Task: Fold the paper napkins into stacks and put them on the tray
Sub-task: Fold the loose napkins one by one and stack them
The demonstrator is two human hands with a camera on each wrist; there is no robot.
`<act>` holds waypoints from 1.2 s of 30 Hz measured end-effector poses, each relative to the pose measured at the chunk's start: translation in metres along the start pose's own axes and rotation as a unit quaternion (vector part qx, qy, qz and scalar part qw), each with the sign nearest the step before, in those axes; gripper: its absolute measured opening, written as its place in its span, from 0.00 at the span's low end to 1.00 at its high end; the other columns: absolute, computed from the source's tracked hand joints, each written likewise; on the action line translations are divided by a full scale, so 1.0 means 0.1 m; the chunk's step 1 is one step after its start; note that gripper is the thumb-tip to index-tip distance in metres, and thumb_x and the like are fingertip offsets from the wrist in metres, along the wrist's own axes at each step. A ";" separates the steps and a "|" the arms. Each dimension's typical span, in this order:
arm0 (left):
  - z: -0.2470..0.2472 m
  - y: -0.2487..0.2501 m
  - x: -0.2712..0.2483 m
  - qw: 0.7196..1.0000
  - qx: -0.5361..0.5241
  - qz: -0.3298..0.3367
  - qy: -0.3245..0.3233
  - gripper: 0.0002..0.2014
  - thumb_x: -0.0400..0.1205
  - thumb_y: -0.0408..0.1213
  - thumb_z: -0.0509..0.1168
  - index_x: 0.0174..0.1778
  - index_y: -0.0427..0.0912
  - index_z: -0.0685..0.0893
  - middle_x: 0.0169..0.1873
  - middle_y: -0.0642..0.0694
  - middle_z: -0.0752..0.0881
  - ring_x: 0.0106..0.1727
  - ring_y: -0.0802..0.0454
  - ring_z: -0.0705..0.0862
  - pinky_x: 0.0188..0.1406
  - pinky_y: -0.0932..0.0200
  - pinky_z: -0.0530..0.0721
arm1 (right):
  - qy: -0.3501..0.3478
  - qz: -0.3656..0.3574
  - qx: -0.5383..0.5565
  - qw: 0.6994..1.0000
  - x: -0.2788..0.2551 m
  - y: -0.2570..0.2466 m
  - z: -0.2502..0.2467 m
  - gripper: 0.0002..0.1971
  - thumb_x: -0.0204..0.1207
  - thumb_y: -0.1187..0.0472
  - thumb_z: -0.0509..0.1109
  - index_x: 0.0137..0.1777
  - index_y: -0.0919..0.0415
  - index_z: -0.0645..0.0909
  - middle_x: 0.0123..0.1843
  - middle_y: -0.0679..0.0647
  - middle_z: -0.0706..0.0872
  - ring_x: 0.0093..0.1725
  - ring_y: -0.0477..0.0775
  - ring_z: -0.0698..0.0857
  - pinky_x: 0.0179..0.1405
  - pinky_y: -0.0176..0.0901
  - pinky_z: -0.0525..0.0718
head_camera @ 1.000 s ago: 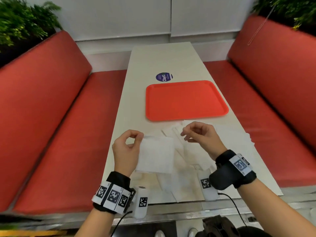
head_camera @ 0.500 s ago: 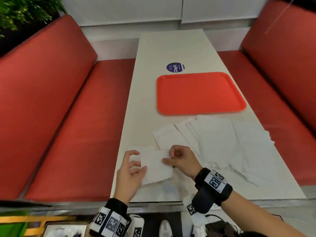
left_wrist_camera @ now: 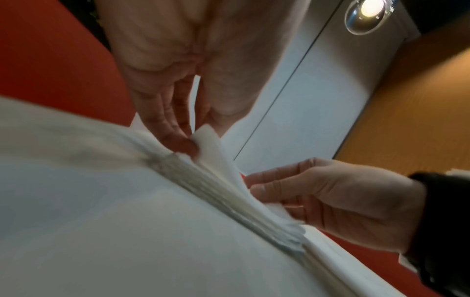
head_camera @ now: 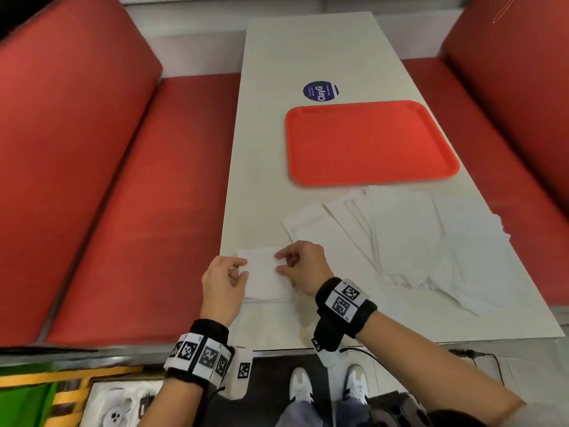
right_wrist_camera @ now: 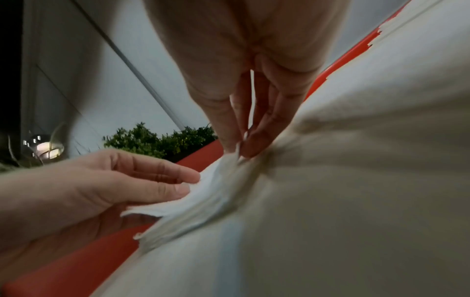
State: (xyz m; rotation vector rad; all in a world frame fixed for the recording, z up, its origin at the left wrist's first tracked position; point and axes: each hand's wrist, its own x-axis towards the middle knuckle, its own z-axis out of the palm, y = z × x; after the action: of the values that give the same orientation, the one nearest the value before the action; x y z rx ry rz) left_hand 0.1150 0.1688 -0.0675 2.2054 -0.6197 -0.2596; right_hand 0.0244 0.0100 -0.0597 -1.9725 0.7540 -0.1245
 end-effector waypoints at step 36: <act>1.84 2.05 0.01 0.874 0.165 0.194 -0.415 0.23 0.85 0.45 0.64 0.75 0.42 0.75 0.76 0.49 0.70 0.77 0.50 0.69 0.73 0.59 0.68 | 0.107 0.245 -0.269 0.925 -0.67 1.36 -2.51 0.20 0.75 0.58 0.73 0.66 0.63 0.80 0.63 0.60 0.83 0.62 0.62 0.82 0.56 0.46 0.81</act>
State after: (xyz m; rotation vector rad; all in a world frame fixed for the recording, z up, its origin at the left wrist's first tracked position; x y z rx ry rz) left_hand -0.0249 -0.0657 -0.0304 2.1531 -1.6555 -0.9690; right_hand -0.1881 -0.1891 -0.0286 -2.2258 1.5319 0.1925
